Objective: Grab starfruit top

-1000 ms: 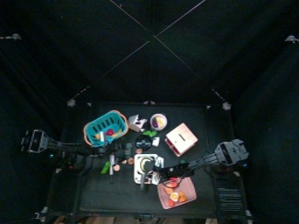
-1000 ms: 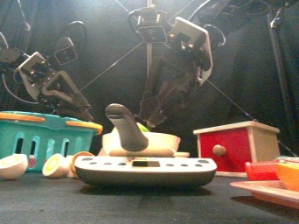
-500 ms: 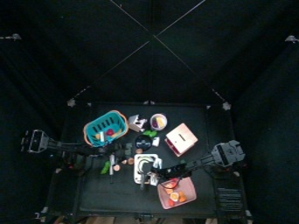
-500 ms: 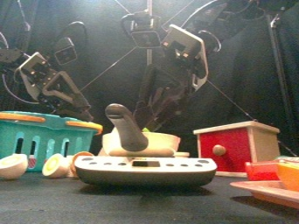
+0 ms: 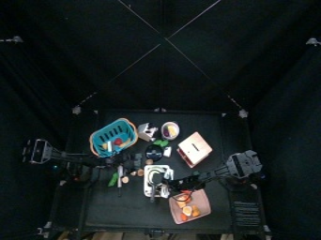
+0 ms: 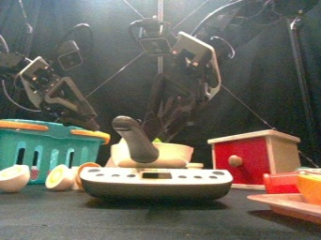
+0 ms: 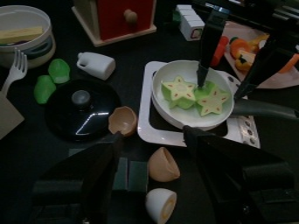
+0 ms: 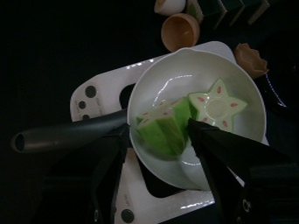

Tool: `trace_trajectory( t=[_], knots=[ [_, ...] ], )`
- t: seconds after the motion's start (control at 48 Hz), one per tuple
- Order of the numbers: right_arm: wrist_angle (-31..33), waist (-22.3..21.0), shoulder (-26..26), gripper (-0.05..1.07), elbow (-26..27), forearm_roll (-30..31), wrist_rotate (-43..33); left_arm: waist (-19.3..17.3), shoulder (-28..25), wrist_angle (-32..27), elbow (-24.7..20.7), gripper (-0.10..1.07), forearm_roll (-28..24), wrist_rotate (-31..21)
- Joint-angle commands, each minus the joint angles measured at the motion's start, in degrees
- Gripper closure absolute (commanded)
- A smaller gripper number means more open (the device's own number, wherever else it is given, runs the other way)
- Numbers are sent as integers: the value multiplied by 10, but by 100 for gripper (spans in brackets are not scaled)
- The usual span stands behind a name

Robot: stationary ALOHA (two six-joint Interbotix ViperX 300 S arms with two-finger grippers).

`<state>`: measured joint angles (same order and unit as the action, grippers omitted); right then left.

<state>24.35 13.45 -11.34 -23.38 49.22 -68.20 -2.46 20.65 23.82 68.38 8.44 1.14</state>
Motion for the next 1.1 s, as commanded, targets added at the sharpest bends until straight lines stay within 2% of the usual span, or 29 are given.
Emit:
trace_trajectory(
  t=[0.0, 0.417, 1.083],
  knots=[
    [1, -4, 12, 15, 12, -2, 0, -3, 1, 2, -5, 5, -1, 1],
    [0, -4, 16, 26, 11, -6, 0, -3, 1, 3, -5, 5, -1, 1],
    [9, -5, 44, 26, 10, -10, 0, -3, 1, 2, -5, 5, -1, 1]
  ],
)
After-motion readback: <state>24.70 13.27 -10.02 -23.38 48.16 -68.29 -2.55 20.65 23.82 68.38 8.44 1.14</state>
